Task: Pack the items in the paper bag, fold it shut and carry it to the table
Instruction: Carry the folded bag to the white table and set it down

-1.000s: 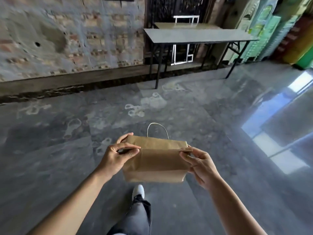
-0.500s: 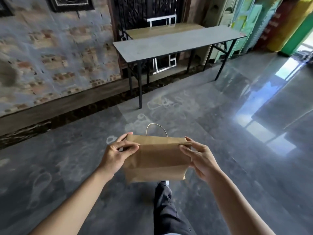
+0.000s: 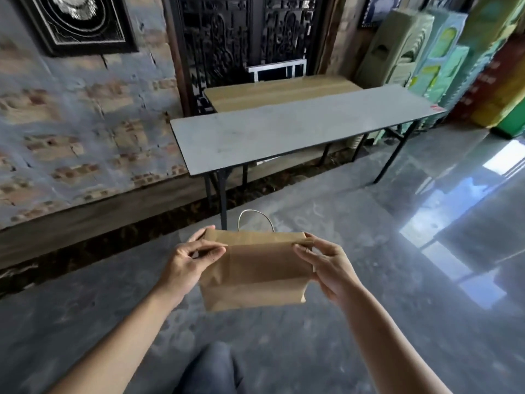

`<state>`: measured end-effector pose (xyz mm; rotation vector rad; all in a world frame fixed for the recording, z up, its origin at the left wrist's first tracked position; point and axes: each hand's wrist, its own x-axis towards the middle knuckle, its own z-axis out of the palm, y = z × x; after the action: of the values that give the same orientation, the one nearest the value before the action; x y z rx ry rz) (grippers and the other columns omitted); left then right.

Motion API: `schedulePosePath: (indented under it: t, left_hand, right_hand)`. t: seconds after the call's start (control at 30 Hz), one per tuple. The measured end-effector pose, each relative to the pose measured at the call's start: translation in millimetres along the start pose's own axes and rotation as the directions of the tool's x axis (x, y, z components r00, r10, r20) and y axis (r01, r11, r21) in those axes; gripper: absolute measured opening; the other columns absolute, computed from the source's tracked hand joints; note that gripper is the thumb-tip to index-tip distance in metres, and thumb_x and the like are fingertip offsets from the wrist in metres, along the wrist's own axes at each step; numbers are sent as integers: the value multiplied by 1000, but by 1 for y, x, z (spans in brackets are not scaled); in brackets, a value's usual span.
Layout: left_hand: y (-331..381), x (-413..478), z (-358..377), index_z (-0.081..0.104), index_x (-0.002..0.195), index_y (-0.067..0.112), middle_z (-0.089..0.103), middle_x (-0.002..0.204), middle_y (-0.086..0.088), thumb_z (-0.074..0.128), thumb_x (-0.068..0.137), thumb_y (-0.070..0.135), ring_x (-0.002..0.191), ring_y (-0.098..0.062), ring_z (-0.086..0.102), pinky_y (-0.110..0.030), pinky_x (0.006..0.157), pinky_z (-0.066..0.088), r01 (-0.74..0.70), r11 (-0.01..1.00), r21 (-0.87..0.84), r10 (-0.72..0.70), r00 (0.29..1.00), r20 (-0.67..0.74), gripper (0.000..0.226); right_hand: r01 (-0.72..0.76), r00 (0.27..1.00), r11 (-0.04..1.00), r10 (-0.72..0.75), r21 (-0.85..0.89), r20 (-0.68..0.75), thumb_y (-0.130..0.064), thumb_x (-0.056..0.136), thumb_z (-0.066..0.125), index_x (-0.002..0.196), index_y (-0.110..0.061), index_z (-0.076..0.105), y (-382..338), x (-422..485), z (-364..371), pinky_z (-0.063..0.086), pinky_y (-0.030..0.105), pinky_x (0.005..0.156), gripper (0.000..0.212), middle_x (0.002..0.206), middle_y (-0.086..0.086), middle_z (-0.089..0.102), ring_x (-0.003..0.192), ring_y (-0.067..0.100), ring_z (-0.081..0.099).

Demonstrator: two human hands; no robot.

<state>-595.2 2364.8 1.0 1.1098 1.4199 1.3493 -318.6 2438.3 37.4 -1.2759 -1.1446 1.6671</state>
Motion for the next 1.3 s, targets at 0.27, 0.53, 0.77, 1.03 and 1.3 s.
schedulePosePath:
  t: [0.27,0.53,0.77,1.03,1.3]
  left_hand:
    - [-32,277,-3,81,76,30,57,137,8,79,65,31,131,7,44,-5,97,36,34,999,-18,-34,999,8,12]
    - [14,532,6,81,77,30,54,139,6,79,68,27,130,14,40,-20,105,35,29,1000,-12,-28,999,31,10]
    - [-12,690,21,81,83,28,53,141,9,78,68,32,130,16,39,-14,103,34,48,998,43,-44,995,-94,15]
    - [-50,808,52,80,81,39,47,145,14,75,72,29,134,10,39,-1,96,34,125,985,118,-94,966,-241,14]
    - [-95,832,65,80,94,22,38,156,-5,74,75,28,133,-12,49,-24,100,49,173,923,344,-89,965,-245,21]
  right_hand:
    - [-27,998,999,30,46,-62,-7,75,77,82,-10,79,-46,268,7,47,54,98,8,139,-2,53,115,24,61]
    - [46,995,992,-35,120,-89,4,81,70,82,-9,76,-159,491,10,52,17,56,15,141,6,52,92,12,68]
    - [12,995,1000,-14,18,95,6,79,71,82,-13,78,-192,686,-8,49,39,94,20,142,1,49,99,-6,66]
    - [-15,968,999,25,-42,249,5,78,73,87,-6,78,-201,867,-31,45,33,90,16,141,1,53,105,15,66]
    - [33,948,934,83,-356,306,-10,77,76,88,-32,80,-166,932,-51,47,26,91,25,125,-27,61,130,4,47]
